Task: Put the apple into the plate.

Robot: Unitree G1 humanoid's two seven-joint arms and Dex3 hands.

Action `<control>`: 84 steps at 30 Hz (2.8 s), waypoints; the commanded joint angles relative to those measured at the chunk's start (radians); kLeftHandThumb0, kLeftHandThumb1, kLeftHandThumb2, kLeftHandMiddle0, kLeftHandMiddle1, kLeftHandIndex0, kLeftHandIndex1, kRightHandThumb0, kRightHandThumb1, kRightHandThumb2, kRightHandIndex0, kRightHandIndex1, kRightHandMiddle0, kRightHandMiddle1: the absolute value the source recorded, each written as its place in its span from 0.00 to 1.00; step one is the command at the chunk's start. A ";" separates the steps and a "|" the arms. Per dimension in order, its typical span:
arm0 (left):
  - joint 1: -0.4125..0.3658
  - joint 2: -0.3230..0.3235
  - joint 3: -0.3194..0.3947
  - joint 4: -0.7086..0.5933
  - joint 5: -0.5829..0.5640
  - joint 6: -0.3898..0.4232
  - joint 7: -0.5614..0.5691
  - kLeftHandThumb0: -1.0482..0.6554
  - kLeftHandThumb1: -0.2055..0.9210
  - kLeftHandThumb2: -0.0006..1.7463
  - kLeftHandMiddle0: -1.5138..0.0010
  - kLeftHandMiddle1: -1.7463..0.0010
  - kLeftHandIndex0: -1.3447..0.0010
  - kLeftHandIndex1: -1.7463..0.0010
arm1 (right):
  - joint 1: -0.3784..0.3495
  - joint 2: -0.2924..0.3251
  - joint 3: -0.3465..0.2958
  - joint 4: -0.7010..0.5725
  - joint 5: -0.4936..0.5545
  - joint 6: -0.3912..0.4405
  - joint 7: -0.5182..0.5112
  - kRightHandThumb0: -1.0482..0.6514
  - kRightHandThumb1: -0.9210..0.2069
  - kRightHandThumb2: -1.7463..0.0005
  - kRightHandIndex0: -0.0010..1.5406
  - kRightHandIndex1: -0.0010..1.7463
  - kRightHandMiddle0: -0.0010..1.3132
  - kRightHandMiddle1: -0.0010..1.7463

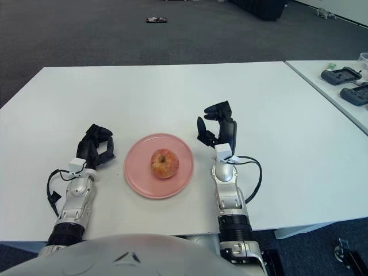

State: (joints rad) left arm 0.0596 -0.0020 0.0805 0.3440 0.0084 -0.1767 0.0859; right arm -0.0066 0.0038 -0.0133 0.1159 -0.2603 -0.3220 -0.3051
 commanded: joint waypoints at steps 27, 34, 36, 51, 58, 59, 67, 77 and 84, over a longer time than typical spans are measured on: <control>0.011 -0.004 -0.006 0.008 -0.007 0.052 -0.012 0.37 0.62 0.63 0.41 0.00 0.65 0.00 | 0.015 -0.015 -0.027 0.136 0.056 -0.013 0.022 0.37 0.35 0.39 0.44 0.81 0.34 1.00; -0.007 0.006 -0.003 0.004 -0.014 0.064 -0.028 0.37 0.62 0.64 0.40 0.00 0.65 0.00 | 0.016 0.002 -0.025 0.139 0.061 -0.027 0.007 0.37 0.34 0.40 0.44 0.80 0.33 1.00; -0.016 0.008 0.000 0.004 -0.013 0.067 -0.027 0.37 0.62 0.64 0.40 0.00 0.65 0.00 | 0.014 0.005 -0.026 0.143 0.054 -0.034 -0.002 0.37 0.34 0.40 0.44 0.80 0.33 1.00; -0.074 0.036 0.000 0.013 -0.013 0.072 -0.067 0.36 0.59 0.66 0.40 0.00 0.63 0.00 | 0.002 0.008 -0.036 0.198 0.058 -0.096 -0.026 0.38 0.33 0.41 0.42 0.77 0.33 1.00; -0.120 0.052 0.006 0.064 -0.011 0.068 -0.075 0.36 0.59 0.66 0.41 0.00 0.63 0.00 | -0.021 0.013 -0.038 0.232 0.050 -0.097 -0.044 0.38 0.33 0.41 0.42 0.76 0.33 1.00; -0.128 0.055 0.007 0.074 -0.012 0.067 -0.076 0.36 0.59 0.66 0.41 0.00 0.63 0.00 | -0.027 0.014 -0.037 0.238 0.049 -0.096 -0.047 0.38 0.33 0.41 0.42 0.76 0.33 1.00; -0.175 0.079 0.010 0.124 -0.016 0.055 -0.109 0.36 0.60 0.65 0.41 0.00 0.64 0.00 | -0.066 0.022 -0.036 0.293 0.042 -0.123 -0.089 0.38 0.33 0.41 0.42 0.76 0.32 1.00; -0.217 0.102 0.013 0.171 -0.008 0.044 -0.121 0.36 0.61 0.64 0.42 0.00 0.64 0.00 | -0.107 0.025 -0.036 0.342 0.045 -0.139 -0.118 0.38 0.33 0.41 0.42 0.77 0.32 1.00; -0.238 0.106 0.013 0.198 -0.004 0.035 -0.116 0.37 0.62 0.63 0.43 0.00 0.65 0.00 | -0.124 0.025 -0.038 0.373 0.061 -0.167 -0.109 0.38 0.32 0.41 0.42 0.78 0.32 1.00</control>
State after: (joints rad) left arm -0.1581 0.0924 0.0874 0.5163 0.0044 -0.1510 -0.0367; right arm -0.1071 0.0269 -0.0453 0.4706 -0.2150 -0.4656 -0.4149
